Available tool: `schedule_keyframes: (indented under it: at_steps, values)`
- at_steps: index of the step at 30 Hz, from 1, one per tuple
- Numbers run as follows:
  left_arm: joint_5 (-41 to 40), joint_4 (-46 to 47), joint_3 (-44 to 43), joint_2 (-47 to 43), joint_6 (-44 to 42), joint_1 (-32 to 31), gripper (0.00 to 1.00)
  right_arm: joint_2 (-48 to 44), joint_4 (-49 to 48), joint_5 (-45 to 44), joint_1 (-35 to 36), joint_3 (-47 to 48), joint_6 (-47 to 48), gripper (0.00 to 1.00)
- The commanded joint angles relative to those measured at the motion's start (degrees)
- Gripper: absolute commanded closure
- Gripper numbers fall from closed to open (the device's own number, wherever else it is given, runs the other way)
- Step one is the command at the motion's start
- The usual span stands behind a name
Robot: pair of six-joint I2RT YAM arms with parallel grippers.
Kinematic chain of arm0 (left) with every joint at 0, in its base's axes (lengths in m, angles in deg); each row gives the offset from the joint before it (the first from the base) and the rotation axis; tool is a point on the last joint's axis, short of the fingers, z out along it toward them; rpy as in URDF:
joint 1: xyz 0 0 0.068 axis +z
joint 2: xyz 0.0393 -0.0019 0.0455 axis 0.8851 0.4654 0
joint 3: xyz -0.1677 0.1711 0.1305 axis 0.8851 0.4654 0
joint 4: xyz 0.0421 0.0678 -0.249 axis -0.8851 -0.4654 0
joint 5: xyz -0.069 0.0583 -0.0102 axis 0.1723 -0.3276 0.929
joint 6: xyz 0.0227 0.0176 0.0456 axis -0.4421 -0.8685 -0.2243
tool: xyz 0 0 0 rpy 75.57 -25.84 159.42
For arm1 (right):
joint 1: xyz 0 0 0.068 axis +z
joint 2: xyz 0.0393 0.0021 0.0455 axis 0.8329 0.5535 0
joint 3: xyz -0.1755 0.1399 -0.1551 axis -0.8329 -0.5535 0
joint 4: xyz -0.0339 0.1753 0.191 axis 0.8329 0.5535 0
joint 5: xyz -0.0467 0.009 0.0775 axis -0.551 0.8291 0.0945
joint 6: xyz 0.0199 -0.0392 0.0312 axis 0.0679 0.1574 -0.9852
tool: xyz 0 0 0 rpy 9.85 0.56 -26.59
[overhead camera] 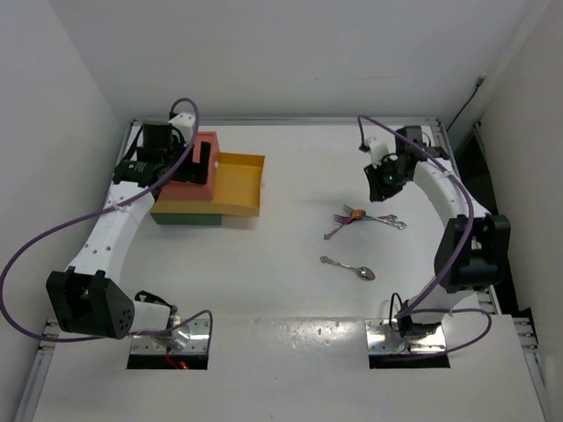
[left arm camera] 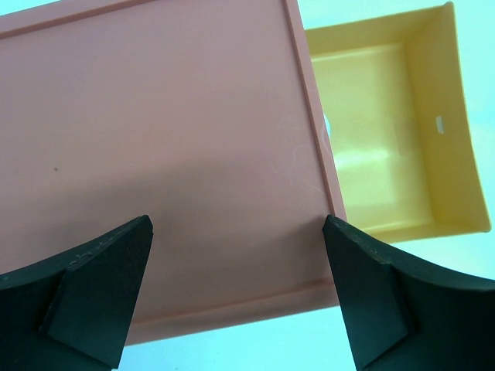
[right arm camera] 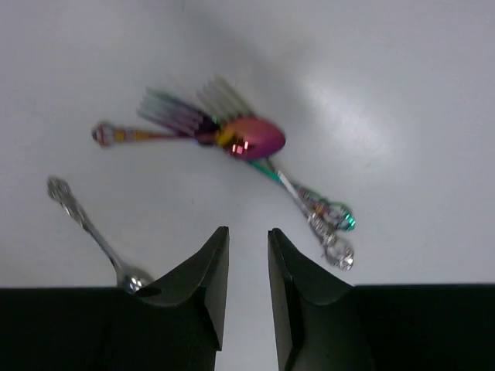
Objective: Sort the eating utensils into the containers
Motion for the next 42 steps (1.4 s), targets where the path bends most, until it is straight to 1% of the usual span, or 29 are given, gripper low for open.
schedule_keyframes:
  at_steps: [1,3,5,7,8,10,11,13,14,18,21,26,30,35,36,37,38,40,42]
  values:
    - [-0.3,-4.3,1.8,-2.6,-2.9,-1.7,0.0,-4.0,10.9,-2.7,-0.7,-6.6,14.5,0.73]
    - [-1.1,-4.3,2.4,-3.1,-2.9,-2.9,0.0,-6.4,13.6,-1.7,0.3,-11.1,19.6,0.71]
    - [-1.8,-4.3,2.4,-3.1,-2.9,-2.9,0.0,-10.0,14.1,-0.5,1.4,-14.7,21.5,0.66]
    - [-2.3,-4.3,2.4,-3.1,-2.9,-3.5,0.0,-11.6,14.1,0.1,3.2,-16.2,21.5,0.63]
    - [-2.3,-4.3,2.4,-3.1,-2.3,-3.5,0.0,-12.1,14.8,0.1,5.6,-17.5,21.5,0.61]
    - [-2.3,-4.3,2.4,-2.6,-1.7,-4.0,0.0,-13.0,14.8,0.1,8.4,-19.0,21.0,0.6]
    - [-2.3,-4.3,2.4,-2.6,-1.7,-4.0,0.0,-14.0,14.8,0.1,11.5,-20.4,20.4,0.6]
    - [-2.3,-4.3,1.8,-2.1,-1.2,-4.0,0.0,-14.8,13.3,-0.4,14.6,-21.9,19.1,0.58]
    - [-3.0,-4.3,1.8,-2.1,-1.2,-4.5,0.0,-14.8,13.3,-1.3,17.2,-22.7,18.5,0.58]
    - [-4.2,-4.3,1.8,-2.1,-1.2,-4.5,0.0,-13.1,10.2,-3.8,22.5,-24.8,15.1,0.58]
    - [-5.7,-4.3,1.8,-2.1,-0.6,-4.5,0.0,-11.5,6.8,-6.3,25.8,-26.4,12.9,0.58]
    - [-7.1,-4.3,2.3,-2.6,-0.6,-4.5,0.0,-7.7,0.5,-11.3,29.2,-28.3,10.9,0.58]
    - [-7.1,-3.8,2.3,-2.6,-0.6,-4.5,0.0,-5.0,-2.3,-14.7,30.7,-29.3,10.3,0.62]
    - [-7.1,-3.3,2.3,-3.1,-0.6,-4.0,0.0,-4.5,-5.1,-17.5,33.6,-30.7,9.8,0.69]
    - [-7.1,-3.3,2.3,-3.1,-0.1,-4.0,0.0,-4.5,-6.3,-19.1,33.6,-31.5,9.3,0.72]
    - [-7.1,-3.3,2.3,-3.1,-0.1,-4.0,0.0,-4.5,-6.8,-19.8,34.1,-32.3,9.3,0.83]
    - [-7.1,-3.3,2.3,-3.1,-0.1,-4.0,0.0,-4.5,-6.8,-20.5,34.8,-32.3,9.3,0.87]
    - [-7.1,-3.3,2.3,-3.1,-0.1,-4.0,0.0,-4.5,-7.3,-21.8,34.8,-32.3,8.7,0.95]
    - [-7.1,-3.3,2.3,-3.1,-0.1,-4.0,0.0,-5.1,-6.6,-22.6,36.1,-31.7,8.7,0.99]
